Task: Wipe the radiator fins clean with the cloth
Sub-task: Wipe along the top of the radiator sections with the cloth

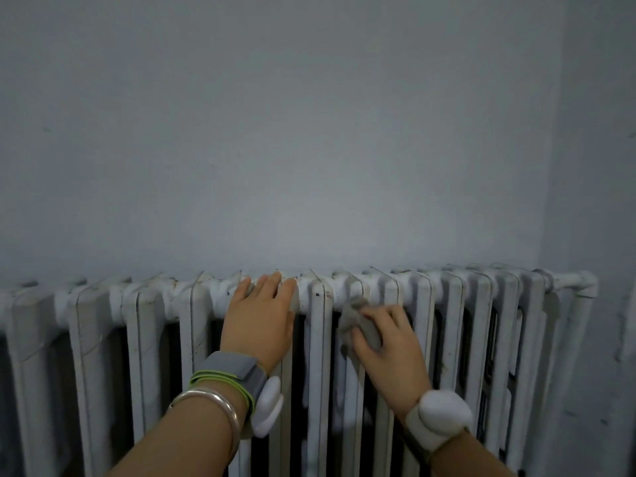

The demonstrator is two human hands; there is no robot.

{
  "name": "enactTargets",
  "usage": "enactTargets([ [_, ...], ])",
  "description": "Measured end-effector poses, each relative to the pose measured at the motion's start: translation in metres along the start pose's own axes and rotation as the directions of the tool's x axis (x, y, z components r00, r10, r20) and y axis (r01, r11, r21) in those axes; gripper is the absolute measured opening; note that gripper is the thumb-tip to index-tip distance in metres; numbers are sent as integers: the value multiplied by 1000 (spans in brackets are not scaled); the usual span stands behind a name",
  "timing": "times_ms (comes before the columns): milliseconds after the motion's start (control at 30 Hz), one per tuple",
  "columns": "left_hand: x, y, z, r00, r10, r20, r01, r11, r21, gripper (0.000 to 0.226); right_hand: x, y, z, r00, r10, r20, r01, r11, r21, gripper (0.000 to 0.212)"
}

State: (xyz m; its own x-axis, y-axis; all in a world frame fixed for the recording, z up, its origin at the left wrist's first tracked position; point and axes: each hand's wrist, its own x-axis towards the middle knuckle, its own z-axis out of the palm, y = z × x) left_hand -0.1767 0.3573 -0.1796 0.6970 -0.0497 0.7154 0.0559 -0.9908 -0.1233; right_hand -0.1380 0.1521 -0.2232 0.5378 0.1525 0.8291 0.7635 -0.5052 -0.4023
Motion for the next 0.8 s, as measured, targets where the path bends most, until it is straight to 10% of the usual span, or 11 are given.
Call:
enactTargets([
  [200, 4, -12, -12, 1000, 21, 14, -19, 994, -111, 50, 74, -37, 1, 997, 20, -75, -21, 1000, -5, 18],
  [633, -3, -52, -9, 995, -97, 27, 99, 993, -65, 62, 137, -53, 54, 841, 268, 469, -67, 913, -401, 38],
  [800, -3, -51, -9, 996, -90, 13, 90, 994, -63, 65, 137, -56, 46, 845, 284, 453, -85, 908, -410, 44],
])
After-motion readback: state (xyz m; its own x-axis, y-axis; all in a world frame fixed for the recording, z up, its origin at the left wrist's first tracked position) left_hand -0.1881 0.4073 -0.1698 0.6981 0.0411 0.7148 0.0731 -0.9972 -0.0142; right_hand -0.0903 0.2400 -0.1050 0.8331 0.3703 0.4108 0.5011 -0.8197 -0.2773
